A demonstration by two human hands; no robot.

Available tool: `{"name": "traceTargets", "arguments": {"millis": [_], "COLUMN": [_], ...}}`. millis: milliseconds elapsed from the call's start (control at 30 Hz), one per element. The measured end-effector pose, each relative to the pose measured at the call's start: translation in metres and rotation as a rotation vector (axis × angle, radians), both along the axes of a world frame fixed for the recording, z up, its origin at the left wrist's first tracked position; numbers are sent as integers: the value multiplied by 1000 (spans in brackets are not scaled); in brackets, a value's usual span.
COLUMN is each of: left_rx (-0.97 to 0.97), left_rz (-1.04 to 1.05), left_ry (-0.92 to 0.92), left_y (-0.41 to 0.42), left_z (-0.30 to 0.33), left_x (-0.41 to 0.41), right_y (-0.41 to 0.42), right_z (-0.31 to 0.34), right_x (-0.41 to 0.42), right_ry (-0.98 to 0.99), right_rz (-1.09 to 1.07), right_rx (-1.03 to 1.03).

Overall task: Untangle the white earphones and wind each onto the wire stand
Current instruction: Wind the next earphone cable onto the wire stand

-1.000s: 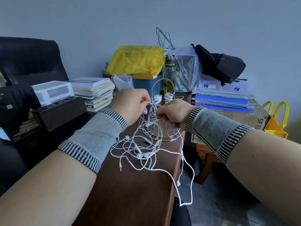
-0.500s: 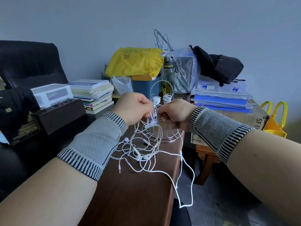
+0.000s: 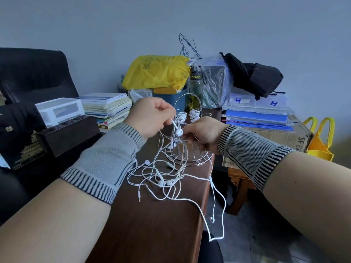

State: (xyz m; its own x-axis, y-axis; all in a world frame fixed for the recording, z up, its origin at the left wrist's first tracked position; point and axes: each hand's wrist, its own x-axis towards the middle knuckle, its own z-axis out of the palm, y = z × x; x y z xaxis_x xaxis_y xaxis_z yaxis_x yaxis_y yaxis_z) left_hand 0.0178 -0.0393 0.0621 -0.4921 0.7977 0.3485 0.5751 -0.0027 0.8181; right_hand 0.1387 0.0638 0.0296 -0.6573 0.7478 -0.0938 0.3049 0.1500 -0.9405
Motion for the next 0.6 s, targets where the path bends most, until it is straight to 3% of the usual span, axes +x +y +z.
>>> {"name": "traceTargets", "arguments": {"millis": [67,233,433,600], "left_rx": [-117,-364,-199,-367], "left_rz": [-145,-349,-71,-146], "left_ry": [-237,-129,-21,110], "left_y": [-4,-7,4,8], "left_z": [0,-16,-25,-32], "left_x": [3,8,-8,-7], "right_y": [1,2,1,1], "right_z": [1,4,7,9], "right_x": [1,2,6,6], "right_ry": [5,41,34,56], "right_rz": [-9,-6,19,48], "right_rx": [10,8,-7,-8]}}
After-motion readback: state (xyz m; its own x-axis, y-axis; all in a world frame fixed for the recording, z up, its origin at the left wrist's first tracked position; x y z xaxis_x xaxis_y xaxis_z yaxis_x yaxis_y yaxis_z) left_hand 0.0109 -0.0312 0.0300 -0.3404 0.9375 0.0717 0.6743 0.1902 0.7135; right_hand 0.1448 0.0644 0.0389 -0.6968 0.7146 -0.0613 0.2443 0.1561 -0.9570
